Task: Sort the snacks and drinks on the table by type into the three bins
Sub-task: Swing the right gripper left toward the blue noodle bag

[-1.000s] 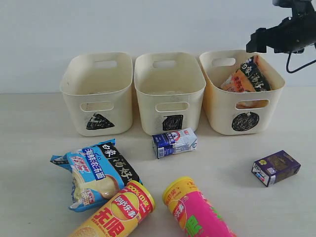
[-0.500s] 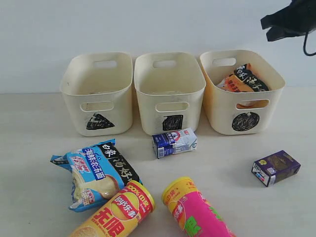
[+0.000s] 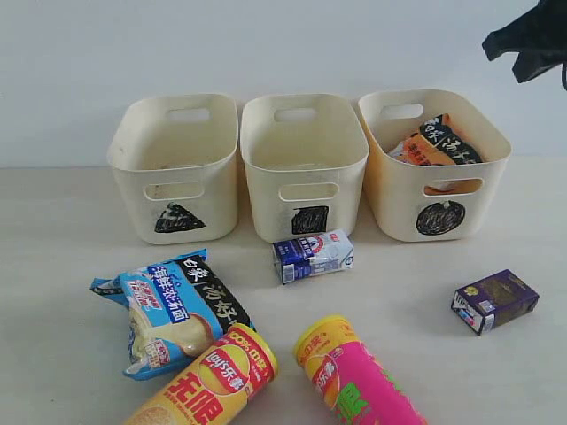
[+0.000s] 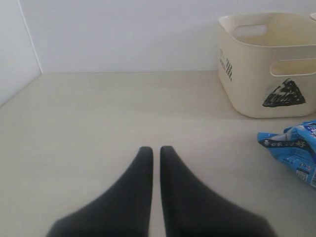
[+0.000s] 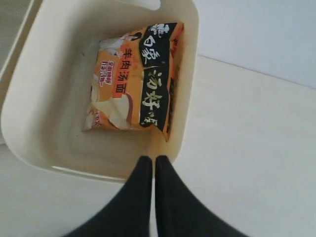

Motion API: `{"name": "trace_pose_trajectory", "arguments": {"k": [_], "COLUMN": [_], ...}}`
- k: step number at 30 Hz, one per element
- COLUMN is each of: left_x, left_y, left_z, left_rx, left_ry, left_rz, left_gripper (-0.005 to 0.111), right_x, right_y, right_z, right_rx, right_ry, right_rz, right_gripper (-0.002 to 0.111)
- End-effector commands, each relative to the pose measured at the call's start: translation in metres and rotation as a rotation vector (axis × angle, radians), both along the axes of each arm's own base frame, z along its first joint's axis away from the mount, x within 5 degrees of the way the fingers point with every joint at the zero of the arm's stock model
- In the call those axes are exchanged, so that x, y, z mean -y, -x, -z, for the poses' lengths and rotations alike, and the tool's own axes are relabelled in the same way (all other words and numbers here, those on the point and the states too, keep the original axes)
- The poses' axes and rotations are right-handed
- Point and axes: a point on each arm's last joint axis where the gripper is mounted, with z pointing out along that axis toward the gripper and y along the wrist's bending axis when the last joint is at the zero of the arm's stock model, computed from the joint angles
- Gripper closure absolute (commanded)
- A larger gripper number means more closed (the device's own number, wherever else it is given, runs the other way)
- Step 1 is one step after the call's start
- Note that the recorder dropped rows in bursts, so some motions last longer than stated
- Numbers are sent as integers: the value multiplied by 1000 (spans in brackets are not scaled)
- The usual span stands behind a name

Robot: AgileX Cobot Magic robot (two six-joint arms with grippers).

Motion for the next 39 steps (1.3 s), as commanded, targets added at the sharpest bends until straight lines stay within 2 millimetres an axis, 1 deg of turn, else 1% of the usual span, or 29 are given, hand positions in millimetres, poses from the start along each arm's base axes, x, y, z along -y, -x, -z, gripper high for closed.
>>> {"name": "trace_pose_trajectory", "arguments": {"k": [1,7,11,14,18,21,29,39], "left_x": [0,0,0,0,0,0,0,0], "left_y": [0,0,0,0,0,0,0,0], "left_z": [1,1,1,1,1,1,1,1], "left_rx": [3,3,3,3,3,3,3,3], "left_ry": [10,10,10,10,10,10,10,10], "left_rz": [-1,-1,-1,-1,-1,-1,-1,-1], "left_gripper": [102,102,102,102,102,102,102,102], "right_x": [-5,-19,-29,-33,-32,-29,-21,-13], "right_y": [17,39,56,68,86,102,141,176], "right_z": [0,10,13,11,10,15,36,57], "right_rx": [70,172,224,255,304,351,438,602], "right_ry": [-33,-43,-51,-69,-110,-114,-118,-123], "right_rz": [14,-8,-31,-33,-17,-8,12,39], "right_gripper": [109,109,109,109,109,109,109,109]}}
